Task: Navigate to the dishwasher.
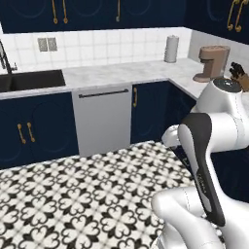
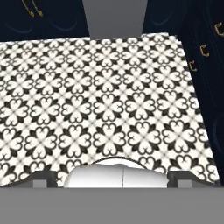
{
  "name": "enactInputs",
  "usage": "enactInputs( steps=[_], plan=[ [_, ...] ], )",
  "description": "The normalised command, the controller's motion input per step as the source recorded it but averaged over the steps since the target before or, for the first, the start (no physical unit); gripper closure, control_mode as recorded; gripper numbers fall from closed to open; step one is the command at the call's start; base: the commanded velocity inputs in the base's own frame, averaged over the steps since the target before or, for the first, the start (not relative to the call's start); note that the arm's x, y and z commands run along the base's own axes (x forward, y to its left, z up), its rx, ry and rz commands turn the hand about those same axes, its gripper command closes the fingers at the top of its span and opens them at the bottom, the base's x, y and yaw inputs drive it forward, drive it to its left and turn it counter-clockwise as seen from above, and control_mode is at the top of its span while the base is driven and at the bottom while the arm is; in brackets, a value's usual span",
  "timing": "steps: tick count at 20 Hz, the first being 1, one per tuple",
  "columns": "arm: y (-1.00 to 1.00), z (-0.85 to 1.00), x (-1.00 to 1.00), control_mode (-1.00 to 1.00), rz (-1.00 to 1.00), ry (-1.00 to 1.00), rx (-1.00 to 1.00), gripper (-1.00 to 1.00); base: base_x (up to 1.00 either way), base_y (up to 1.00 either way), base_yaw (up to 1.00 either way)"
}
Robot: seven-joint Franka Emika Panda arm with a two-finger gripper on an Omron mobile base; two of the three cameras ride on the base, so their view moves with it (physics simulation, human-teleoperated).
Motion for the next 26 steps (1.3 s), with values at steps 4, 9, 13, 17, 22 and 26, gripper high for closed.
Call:
enactInputs(
  steps=[4,9,13,17,22,26],
  plan=[
    [0.00,0.00,0.00,1.00,0.00,0.00,0.00,-1.00,1.00,0.01,0.05],
    [0.00,0.00,0.00,1.00,0.00,0.00,0.00,-1.00,1.00,0.01,0.07],
    [0.00,0.00,0.00,1.00,0.00,0.00,0.00,-1.00,1.00,0.00,0.10],
    [0.00,0.00,0.00,1.00,0.00,0.00,0.00,-1.00,1.00,-0.15,0.22],
    [0.00,0.00,0.00,1.00,0.00,0.00,0.00,-1.00,1.00,-0.84,0.27],
    [0.00,0.00,0.00,1.00,0.00,0.00,0.00,-1.00,1.00,-0.46,0.06]
  ],
)
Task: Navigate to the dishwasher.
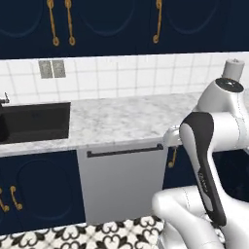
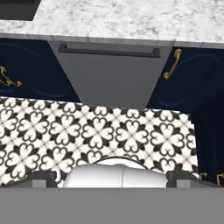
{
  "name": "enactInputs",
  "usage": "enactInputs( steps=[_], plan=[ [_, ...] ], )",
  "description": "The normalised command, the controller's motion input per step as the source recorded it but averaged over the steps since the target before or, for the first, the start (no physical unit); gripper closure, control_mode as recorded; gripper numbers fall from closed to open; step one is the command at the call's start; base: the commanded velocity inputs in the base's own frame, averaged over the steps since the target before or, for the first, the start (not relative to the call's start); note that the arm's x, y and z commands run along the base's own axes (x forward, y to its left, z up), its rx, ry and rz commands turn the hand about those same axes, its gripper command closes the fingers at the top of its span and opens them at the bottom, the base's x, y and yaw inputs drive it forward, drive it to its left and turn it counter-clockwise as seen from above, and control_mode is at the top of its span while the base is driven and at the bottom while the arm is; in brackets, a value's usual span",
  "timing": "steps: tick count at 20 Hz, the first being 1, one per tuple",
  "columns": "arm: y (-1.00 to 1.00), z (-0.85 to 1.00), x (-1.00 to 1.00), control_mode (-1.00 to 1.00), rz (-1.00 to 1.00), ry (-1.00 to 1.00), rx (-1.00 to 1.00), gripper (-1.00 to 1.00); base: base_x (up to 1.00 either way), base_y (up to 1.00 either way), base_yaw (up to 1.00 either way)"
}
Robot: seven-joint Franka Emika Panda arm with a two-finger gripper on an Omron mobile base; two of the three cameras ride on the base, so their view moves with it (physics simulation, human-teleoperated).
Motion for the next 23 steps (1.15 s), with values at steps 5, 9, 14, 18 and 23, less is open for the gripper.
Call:
enactInputs(
  steps=[5,9,14,18,23],
  plan=[
    [0.00,0.00,0.00,1.00,0.00,0.00,0.00,-1.00,1.00,0.49,-0.07],
    [0.00,0.00,0.00,1.00,0.00,0.00,0.00,-1.00,1.00,0.55,-0.11],
    [0.00,0.00,0.00,1.00,0.00,0.00,0.00,-1.00,1.00,-0.02,-0.06],
    [0.00,0.00,0.00,1.00,0.00,0.00,0.00,-1.00,1.00,-0.08,-0.12],
    [0.00,0.00,0.00,1.00,0.00,0.00,0.00,-1.00,1.00,0.00,-0.32]
  ],
)
